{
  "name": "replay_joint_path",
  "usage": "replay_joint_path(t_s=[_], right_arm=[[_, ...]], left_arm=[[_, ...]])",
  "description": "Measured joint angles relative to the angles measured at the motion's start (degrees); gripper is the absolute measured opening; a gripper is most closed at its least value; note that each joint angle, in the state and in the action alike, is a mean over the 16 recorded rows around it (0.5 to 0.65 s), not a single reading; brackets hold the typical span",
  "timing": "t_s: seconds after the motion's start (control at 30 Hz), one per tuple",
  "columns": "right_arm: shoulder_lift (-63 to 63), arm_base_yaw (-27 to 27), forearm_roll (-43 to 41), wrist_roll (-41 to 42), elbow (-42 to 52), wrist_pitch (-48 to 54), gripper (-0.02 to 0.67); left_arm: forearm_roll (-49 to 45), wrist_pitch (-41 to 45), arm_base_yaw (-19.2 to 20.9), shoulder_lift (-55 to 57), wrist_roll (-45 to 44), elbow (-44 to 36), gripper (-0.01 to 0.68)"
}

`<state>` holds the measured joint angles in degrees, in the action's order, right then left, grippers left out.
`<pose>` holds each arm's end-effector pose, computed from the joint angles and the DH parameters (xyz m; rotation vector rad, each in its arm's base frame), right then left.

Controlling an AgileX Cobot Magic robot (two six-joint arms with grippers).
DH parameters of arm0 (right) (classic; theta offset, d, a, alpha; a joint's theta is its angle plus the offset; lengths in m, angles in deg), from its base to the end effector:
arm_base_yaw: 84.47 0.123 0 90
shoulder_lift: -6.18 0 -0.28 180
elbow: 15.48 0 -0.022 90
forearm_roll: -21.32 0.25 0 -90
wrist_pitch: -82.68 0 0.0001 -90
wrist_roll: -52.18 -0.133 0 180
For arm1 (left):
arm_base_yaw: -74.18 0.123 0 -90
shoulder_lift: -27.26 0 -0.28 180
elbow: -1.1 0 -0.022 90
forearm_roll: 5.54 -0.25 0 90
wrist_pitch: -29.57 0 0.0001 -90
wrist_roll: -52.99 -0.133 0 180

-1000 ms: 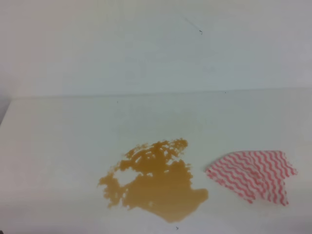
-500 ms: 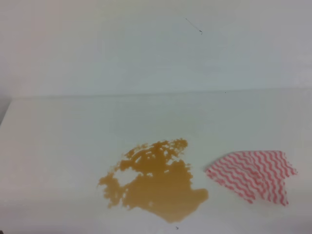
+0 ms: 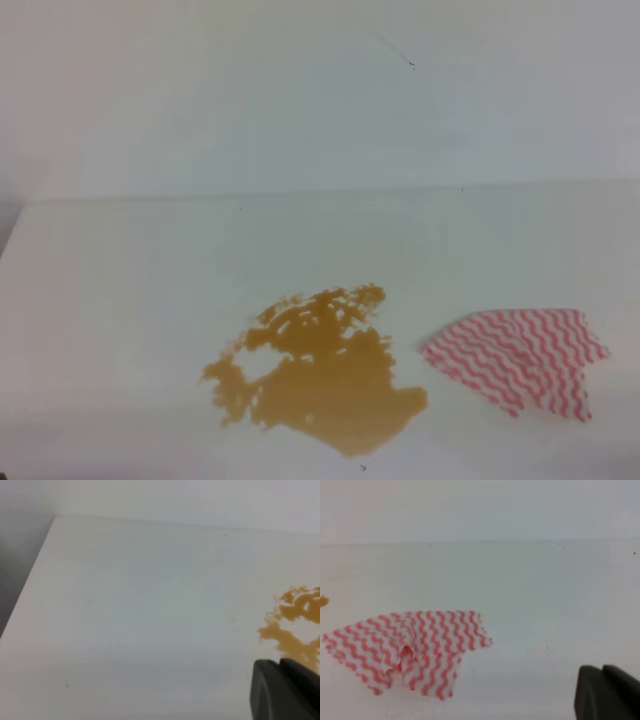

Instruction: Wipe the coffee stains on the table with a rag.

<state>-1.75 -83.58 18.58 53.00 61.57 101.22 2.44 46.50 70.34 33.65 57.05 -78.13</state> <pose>0.0991 -0.0005 0.1743 -0.0571 1.8057 -0.0451 0.0985 -0.0120 0.1666 -0.0938 1.7904 -0.2308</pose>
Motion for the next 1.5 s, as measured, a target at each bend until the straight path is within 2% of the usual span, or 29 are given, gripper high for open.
replay_joint_path(t_s=[1.1,1.3,1.5], right_arm=[[0.0,0.0,0.8,0.0,0.0,-1.5,-0.003],[0.5,0.0,6.1,-1.7,0.5,-9.5,-0.003],[0.7,0.0,14.5,-6.3,0.8,-23.1,-0.003]], left_arm=[[0.0,0.0,0.0,0.0,0.0,0.0,0.001],[0.0,0.0,0.0,0.0,0.0,0.0,0.001],[0.0,0.1,0.0,0.1,0.0,0.1,0.0]])
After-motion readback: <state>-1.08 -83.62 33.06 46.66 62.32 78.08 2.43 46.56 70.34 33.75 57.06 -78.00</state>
